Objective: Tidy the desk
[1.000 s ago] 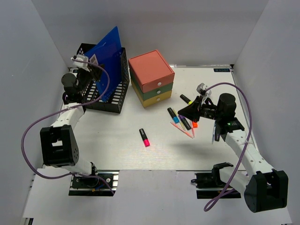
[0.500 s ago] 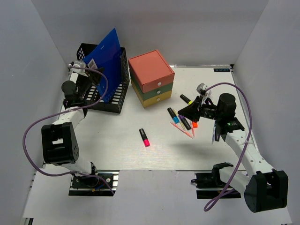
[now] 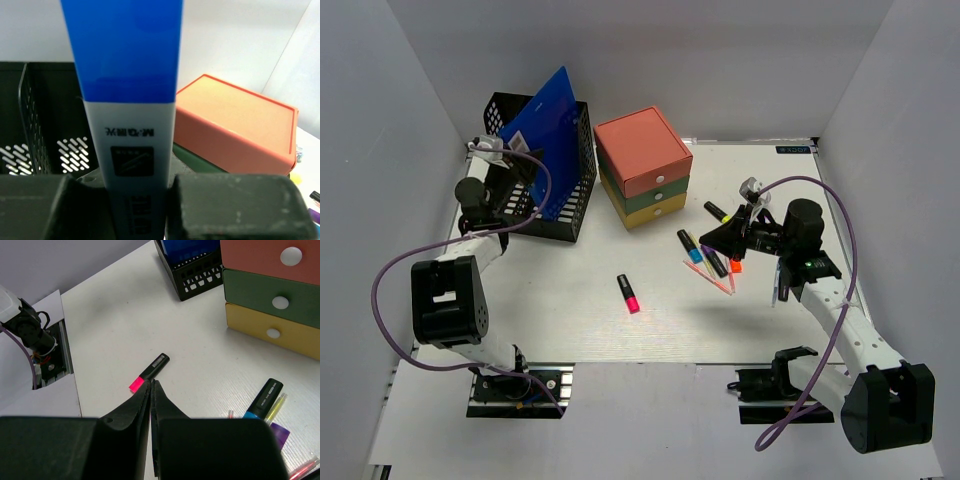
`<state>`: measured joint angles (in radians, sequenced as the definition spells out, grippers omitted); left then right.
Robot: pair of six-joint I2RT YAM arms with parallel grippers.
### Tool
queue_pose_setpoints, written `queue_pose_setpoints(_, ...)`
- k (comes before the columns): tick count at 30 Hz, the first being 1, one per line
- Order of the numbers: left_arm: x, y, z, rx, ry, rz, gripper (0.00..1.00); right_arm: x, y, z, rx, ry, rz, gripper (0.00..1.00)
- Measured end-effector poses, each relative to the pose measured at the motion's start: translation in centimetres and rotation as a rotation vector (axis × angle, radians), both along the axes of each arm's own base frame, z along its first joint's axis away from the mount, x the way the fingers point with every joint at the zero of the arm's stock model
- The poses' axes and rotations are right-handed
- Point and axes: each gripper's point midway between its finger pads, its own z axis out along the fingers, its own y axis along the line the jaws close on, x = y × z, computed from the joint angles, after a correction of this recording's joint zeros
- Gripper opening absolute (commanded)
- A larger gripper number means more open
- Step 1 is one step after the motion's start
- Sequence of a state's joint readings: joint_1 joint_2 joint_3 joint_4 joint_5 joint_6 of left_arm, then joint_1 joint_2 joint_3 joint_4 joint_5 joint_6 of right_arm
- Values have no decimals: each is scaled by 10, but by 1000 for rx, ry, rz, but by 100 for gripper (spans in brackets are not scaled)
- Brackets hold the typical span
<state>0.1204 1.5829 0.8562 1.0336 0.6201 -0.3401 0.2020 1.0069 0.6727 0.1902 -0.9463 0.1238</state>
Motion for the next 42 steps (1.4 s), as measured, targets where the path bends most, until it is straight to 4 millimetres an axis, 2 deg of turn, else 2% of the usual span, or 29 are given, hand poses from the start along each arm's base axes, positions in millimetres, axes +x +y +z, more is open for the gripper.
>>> queue_pose_setpoints(1,0,0,-2,1,4,2,24,0,0,0,0,-1,0,8)
queue_pose_setpoints(2,-1,0,-4,1,8,3,36,0,0,0,0,0,0,8)
queue_pose_setpoints(4,-1,1,-10,3,22,10,53,0,0,0,0,0,0,8)
queue_pose_setpoints(8,-4,3,-20,11,52,23,68,0,0,0,0,0,0,8)
queue_pose_setpoints(9,-5,3,-21,16,56,27,69,0,0,0,0,0,0,8)
queue_pose_setpoints(11,-7,5,-21,26,60,38,82,0,0,0,0,0,0,8)
queue_pose_setpoints(12,-9,5,-20,32,61,45,83,0,0,0,0,0,0,8)
queue_pose_setpoints(14,-13,7,-15,41,57,60,91,0,0,0,0,0,0,8)
queue_pose_setpoints(18,-23,15,8,53,29,124,98,0,0,0,1,1,1,22)
queue_pose_setpoints(19,-26,19,15,52,21,152,98,0,0,0,1,1,2,36)
queue_pose_setpoints(22,-39,33,39,37,5,247,98,-1,0,0,1,1,6,53)
queue_pose_setpoints(25,-56,50,61,-1,16,358,92,-1,0,0,-1,-6,8,58)
queue_pose_setpoints(26,-62,54,68,-16,20,387,87,-1,0,0,-3,-10,8,59)
queue_pose_setpoints(28,-77,61,76,-55,46,430,52,0,0,-1,-8,-15,7,59)
queue_pose_setpoints(29,-83,61,79,-69,54,439,19,0,0,-2,-11,-15,2,60)
queue_pose_setpoints(30,-92,61,82,-85,65,444,7,1,-1,-3,-14,-12,-2,60)
queue_pose_setpoints(32,-105,56,82,-95,87,424,1,5,1,-4,-26,4,-13,56)
queue_pose_setpoints(33,-111,52,80,-101,102,403,2,9,2,-5,-34,13,-24,51)
queue_pose_setpoints(35,-118,39,71,-93,145,337,39,20,7,-7,-58,39,-48,48)
queue_pose_setpoints(37,-120,25,56,-88,210,264,64,31,16,-7,-86,62,-66,47)
queue_pose_setpoints(39,-120,11,36,-87,290,185,70,46,27,-3,-112,74,-90,48)
queue_pose_setpoints(42,-125,-6,-2,-96,424,82,71,71,45,3,-137,110,-135,59)
